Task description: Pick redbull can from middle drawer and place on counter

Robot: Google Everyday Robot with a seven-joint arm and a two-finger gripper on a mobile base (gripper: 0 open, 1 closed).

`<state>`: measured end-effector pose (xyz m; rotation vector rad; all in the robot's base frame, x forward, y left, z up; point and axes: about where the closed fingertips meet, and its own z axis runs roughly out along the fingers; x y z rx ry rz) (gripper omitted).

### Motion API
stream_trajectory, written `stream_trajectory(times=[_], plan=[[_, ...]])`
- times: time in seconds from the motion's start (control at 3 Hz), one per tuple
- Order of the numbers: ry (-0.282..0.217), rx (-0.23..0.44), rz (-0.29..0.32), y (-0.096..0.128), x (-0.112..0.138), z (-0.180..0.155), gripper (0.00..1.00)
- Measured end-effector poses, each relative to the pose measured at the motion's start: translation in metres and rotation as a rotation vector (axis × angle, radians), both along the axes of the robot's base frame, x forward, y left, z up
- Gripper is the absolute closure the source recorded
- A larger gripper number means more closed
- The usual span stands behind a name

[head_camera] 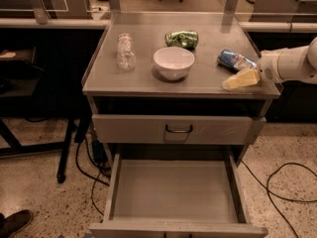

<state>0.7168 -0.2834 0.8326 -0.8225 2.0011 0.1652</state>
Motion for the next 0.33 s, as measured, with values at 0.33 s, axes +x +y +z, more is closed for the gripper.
stream_trajectory(times=[0.33], plan=[[0.000, 0.000, 0.000, 0.0000, 0.0000, 0.0000, 0.00]])
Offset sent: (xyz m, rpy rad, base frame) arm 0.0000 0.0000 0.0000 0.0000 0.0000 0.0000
